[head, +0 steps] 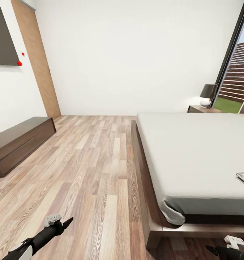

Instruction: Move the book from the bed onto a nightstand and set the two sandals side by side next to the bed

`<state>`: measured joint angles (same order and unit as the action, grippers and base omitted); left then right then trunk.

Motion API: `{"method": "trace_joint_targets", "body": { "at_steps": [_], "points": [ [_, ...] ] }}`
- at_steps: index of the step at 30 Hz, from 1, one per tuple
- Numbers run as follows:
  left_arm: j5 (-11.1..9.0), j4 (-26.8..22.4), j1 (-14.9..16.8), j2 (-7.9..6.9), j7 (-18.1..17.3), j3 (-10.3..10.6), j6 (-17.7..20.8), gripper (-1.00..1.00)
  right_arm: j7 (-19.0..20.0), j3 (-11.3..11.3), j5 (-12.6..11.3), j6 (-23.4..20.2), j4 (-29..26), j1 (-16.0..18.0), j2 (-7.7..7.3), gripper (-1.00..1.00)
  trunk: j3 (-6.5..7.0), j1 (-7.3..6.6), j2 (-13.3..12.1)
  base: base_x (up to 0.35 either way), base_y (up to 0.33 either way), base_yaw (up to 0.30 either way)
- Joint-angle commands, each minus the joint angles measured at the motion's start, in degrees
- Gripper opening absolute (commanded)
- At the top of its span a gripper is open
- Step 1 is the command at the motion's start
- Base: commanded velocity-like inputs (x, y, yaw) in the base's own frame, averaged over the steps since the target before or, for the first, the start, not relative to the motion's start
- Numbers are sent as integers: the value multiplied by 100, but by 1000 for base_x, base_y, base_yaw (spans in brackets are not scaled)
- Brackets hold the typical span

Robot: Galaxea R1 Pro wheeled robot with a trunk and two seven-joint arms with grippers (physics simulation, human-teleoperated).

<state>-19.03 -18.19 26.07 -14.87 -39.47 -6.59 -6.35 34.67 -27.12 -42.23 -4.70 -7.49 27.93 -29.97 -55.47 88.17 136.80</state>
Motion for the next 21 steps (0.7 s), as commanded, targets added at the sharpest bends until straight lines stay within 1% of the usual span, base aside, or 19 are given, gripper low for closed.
{"method": "trace_joint_targets", "body": {
  "at_steps": [1, 14, 21],
  "points": [
    [-22, 9, 4, 1, -26, -5, -7, 100, 14, -22, -58, -48, -6, -1, -2, 100, 13, -24, -39, 0, 0, 0],
    [-22, 9, 4, 13, -25, -2, -7, 100, 14, -22, -58, -48, -6, 1, 8, 100, 246, -309, -561, 0, 0, 0],
    [-22, 9, 4, 46, 94, -6, -7, 100, 14, -22, -58, -48, -6, 2, 9, 100, 372, -463, -841, 0, 0, 0]
  ]
}}
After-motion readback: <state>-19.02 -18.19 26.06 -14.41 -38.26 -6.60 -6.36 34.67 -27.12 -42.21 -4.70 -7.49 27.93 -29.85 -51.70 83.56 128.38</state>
